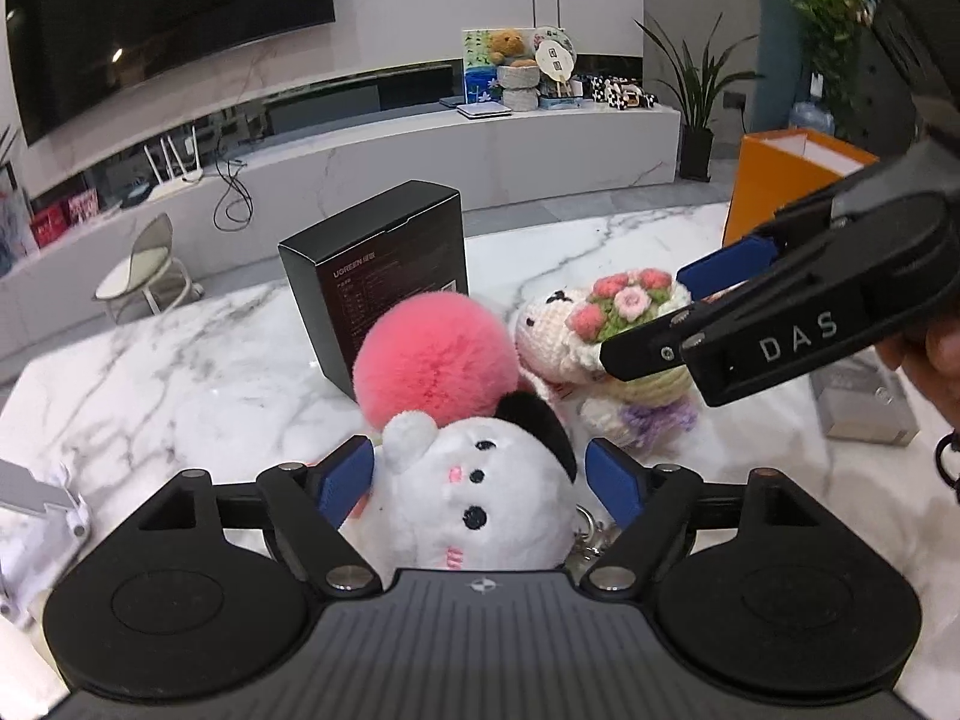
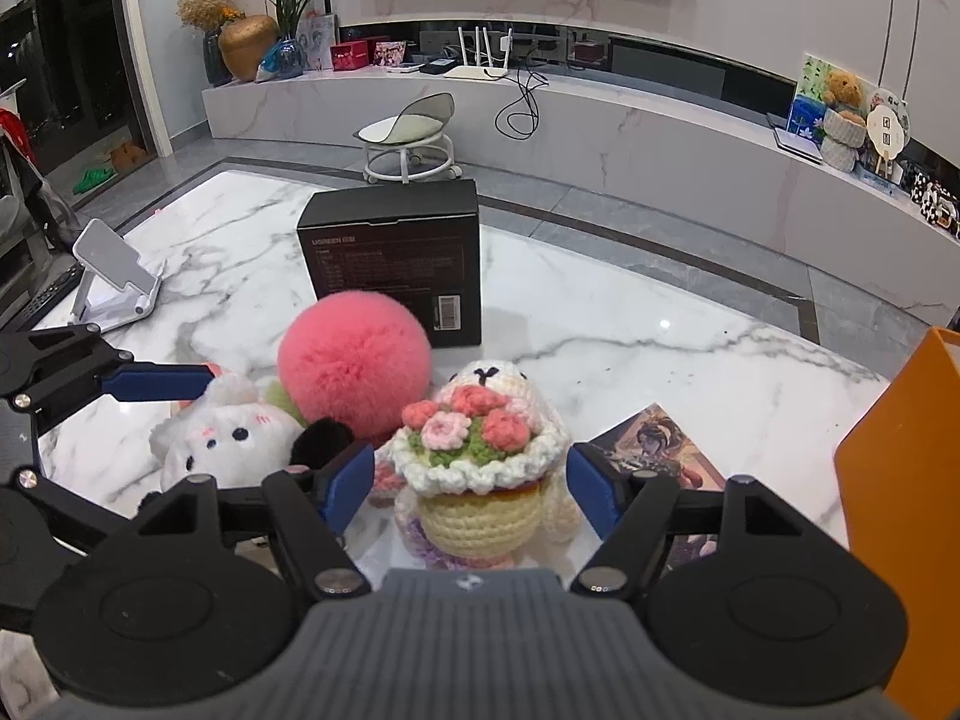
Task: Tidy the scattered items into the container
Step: 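Grasp the white panda plush with the left tool while the right tool grasps the crocheted flower bunny, then lift and carry the panda plush and crocheted bunny over the orange box, then open the right tool dropping the bunny while the left tool lowers and releases the panda into the box, then withdraw both open tools from the box back toward the table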
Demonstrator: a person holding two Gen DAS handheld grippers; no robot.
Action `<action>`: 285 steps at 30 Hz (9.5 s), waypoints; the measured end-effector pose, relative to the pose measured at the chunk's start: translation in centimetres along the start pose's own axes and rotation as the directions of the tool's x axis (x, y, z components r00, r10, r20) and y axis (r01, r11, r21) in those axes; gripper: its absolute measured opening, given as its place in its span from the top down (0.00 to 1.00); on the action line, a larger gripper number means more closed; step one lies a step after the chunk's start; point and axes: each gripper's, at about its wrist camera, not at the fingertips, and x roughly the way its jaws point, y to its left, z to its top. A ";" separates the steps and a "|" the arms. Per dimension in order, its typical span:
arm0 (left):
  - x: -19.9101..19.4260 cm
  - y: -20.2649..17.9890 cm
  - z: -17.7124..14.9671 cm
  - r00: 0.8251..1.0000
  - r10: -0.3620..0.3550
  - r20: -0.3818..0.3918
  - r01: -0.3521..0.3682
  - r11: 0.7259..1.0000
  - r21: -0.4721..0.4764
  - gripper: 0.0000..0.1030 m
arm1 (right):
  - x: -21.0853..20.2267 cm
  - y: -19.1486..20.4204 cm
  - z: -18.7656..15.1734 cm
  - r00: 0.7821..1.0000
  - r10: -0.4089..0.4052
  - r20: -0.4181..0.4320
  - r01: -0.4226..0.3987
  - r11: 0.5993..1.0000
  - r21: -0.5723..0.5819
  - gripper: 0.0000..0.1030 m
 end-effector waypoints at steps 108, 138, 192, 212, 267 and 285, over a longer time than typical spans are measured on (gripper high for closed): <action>-4.4 -6.7 8.0 0.995 0.086 0.047 -0.092 0.985 0.143 0.13 | -13.6 -9.8 0.4 0.950 -0.194 0.243 0.151 0.971 0.185 0.43; -1.8 -17.4 12.6 0.995 -0.025 0.092 -0.003 0.953 0.303 0.13 | -17.2 -18.7 -3.2 0.921 -0.290 0.261 0.186 0.914 0.360 0.42; 12.9 -27.3 20.2 0.979 -0.203 0.016 0.181 0.902 0.392 0.13 | -13.4 -30.1 -6.2 0.886 -0.440 0.150 0.309 0.799 0.516 0.42; 15.3 -29.3 18.8 0.987 -0.152 -0.046 0.157 0.882 0.444 0.09 | -11.7 -31.3 -6.4 0.913 -0.405 0.045 0.319 0.780 0.538 0.22; 6.9 -23.4 20.5 0.989 -0.113 0.094 0.070 0.923 0.378 0.07 | -15.9 -25.6 -1.9 0.895 -0.405 0.186 0.272 0.828 0.491 0.22; 1.3 -18.2 20.1 0.988 -0.025 0.149 -0.026 0.942 0.334 0.07 | -16.8 -20.4 0.4 0.900 -0.364 0.241 0.242 0.876 0.417 0.22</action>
